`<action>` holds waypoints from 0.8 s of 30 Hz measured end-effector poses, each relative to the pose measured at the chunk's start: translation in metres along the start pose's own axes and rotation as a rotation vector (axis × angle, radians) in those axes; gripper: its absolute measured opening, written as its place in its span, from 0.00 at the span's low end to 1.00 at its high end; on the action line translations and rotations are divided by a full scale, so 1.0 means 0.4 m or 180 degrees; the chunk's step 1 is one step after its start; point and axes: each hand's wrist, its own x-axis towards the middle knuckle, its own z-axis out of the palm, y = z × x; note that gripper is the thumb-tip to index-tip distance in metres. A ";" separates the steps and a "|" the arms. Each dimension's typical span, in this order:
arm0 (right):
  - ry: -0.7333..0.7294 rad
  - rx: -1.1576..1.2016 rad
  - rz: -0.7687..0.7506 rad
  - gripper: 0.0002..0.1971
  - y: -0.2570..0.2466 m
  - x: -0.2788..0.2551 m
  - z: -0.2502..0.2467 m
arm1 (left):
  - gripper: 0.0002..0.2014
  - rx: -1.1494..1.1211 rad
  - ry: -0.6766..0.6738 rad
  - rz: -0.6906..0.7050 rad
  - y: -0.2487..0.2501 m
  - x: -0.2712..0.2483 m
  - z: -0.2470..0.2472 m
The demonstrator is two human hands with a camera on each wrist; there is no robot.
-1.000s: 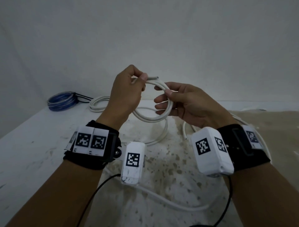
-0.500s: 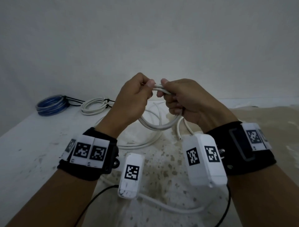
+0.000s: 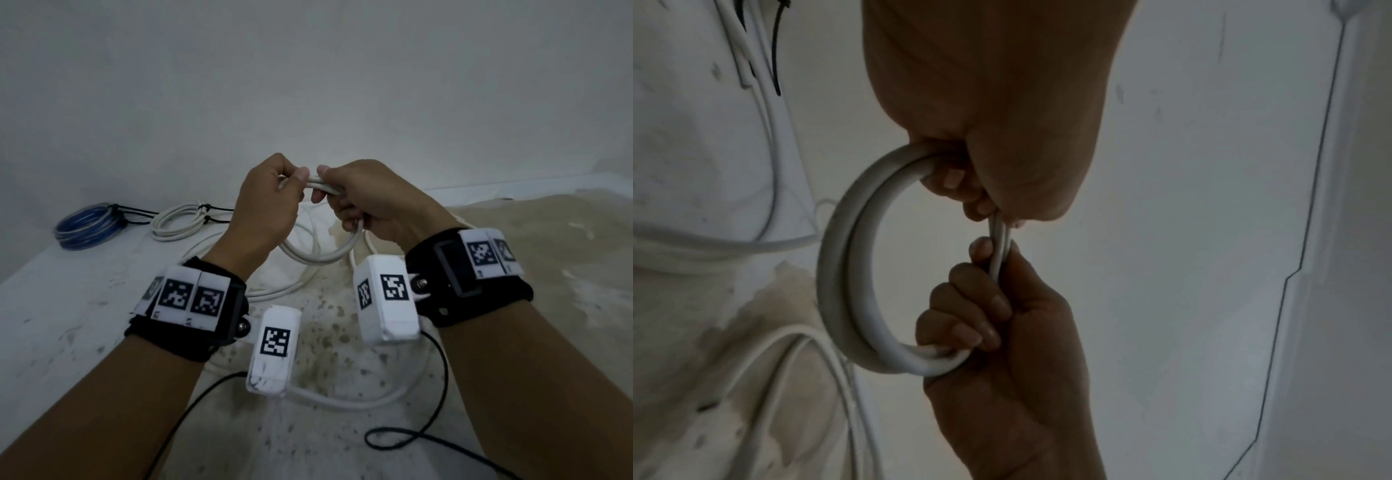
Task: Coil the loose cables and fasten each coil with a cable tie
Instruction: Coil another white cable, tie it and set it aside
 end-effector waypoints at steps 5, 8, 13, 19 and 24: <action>0.0197 -0.0066 0.0109 0.28 0.012 -0.076 -0.029 | 0.11 0.0534 -0.0163 -0.0046 0.068 -0.028 0.023; 0.0623 -0.0449 0.0120 0.31 0.011 -0.147 -0.070 | 0.12 0.0507 -0.0277 -0.0043 0.107 -0.064 0.036; 0.1432 -0.2310 0.0067 0.21 0.047 -0.301 -0.210 | 0.12 0.0640 -0.0708 0.0101 0.181 -0.141 0.107; 0.1763 -0.3796 0.1071 0.11 0.089 -0.520 -0.384 | 0.13 0.0698 -0.1128 0.0189 0.283 -0.237 0.228; 0.1769 -0.4164 0.1879 0.14 0.111 -0.699 -0.488 | 0.14 0.0516 -0.1339 0.0146 0.341 -0.298 0.282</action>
